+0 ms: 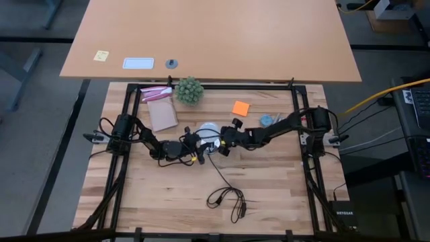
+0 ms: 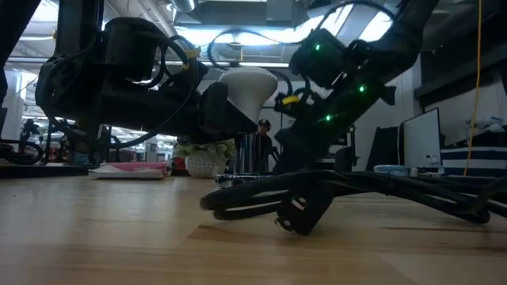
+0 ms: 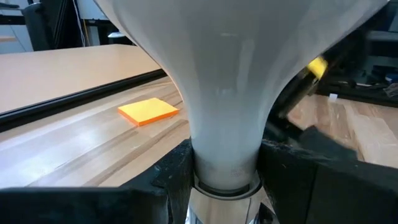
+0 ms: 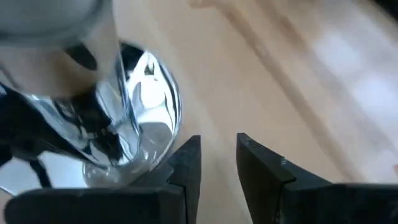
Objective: Screw lightbulb
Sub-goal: Remove the white lightbulb from the silver lamp
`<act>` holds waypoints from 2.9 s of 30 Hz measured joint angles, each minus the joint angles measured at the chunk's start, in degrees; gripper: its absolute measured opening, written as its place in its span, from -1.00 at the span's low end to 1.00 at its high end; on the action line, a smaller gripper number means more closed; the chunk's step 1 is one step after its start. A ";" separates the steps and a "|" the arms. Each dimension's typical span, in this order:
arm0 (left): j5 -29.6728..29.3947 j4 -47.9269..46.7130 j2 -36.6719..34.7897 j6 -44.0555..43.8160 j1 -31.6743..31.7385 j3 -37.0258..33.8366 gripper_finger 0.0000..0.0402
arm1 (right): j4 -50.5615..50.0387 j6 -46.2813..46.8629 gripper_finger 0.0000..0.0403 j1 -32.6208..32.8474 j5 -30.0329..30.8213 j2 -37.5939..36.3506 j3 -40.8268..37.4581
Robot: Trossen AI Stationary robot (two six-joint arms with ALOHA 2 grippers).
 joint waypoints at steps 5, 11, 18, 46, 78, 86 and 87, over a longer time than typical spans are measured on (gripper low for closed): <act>0.09 -0.01 0.00 0.02 -0.02 0.00 -0.24 | -0.93 0.49 -0.50 0.98 -1.48 1.92 0.16; 0.09 0.01 0.00 0.00 -0.09 0.00 -0.24 | -1.20 2.76 -0.50 4.29 -0.37 1.98 0.12; -0.65 0.29 -0.11 0.00 -0.09 -0.02 -0.24 | -0.05 5.70 -0.50 8.77 -0.99 1.98 -0.02; -1.10 -8.74 0.15 -0.30 0.20 7.71 -0.24 | -23.17 -0.05 -0.50 14.49 15.73 -14.41 0.07; 1.02 -15.48 0.26 3.05 1.80 16.46 -0.24 | -44.97 3.18 -0.50 8.00 25.21 -17.78 0.09; 0.37 -14.78 0.26 2.72 2.51 16.46 -0.24 | -56.48 9.38 -0.50 8.00 27.23 -18.87 0.07; 0.35 -14.68 0.26 2.53 2.70 16.46 -0.24 | -57.63 10.08 -0.50 8.00 27.27 -19.25 0.07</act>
